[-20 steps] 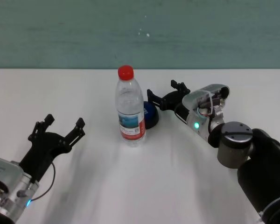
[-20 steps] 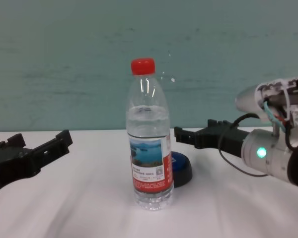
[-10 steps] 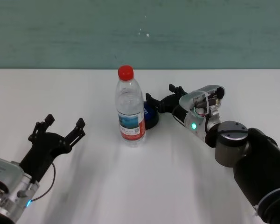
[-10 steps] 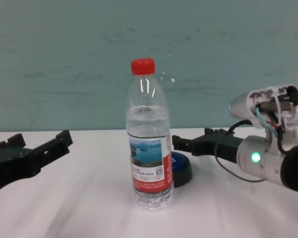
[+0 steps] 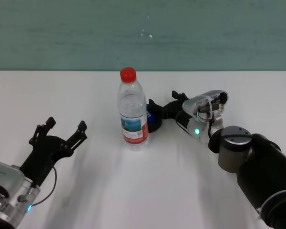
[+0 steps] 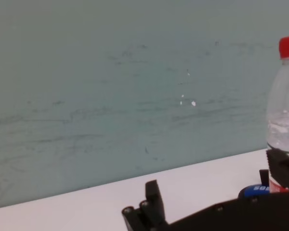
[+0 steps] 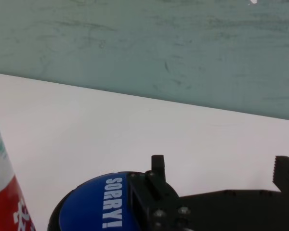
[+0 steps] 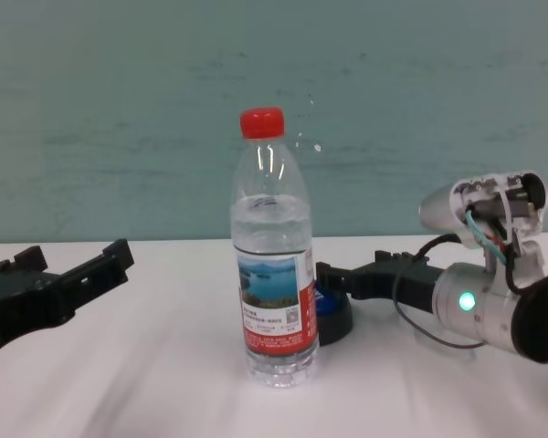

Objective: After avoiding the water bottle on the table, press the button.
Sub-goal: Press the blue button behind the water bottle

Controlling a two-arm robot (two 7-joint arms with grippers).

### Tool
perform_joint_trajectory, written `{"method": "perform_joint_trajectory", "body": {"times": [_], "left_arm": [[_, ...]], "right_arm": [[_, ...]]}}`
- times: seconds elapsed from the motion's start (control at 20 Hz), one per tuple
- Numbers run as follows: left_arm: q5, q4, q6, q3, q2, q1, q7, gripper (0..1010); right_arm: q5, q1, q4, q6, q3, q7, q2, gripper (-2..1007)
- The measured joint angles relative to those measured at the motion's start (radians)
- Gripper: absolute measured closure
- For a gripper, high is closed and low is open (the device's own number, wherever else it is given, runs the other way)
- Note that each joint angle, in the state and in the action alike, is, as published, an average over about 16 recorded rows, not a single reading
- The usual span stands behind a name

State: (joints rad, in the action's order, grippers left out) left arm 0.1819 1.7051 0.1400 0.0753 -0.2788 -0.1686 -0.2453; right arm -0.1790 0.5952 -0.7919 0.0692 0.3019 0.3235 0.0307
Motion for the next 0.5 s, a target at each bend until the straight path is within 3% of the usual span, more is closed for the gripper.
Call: {"method": "perform_joint_trajectory", "body": {"times": [0.25,0.5], "left_arm": [[0.000,0.000,0.000,0.000,0.000,0.000,0.000,0],[0.000,0.000,0.000,0.000,0.000,0.000,0.000,0]], "right_arm": [[-0.003,-0.002,0.002,0.000,0.000,0.004,-0.002,1],[-0.003,-0.022,-0.039,-0.005,-0.001,-0.002,0.004,1]]}}
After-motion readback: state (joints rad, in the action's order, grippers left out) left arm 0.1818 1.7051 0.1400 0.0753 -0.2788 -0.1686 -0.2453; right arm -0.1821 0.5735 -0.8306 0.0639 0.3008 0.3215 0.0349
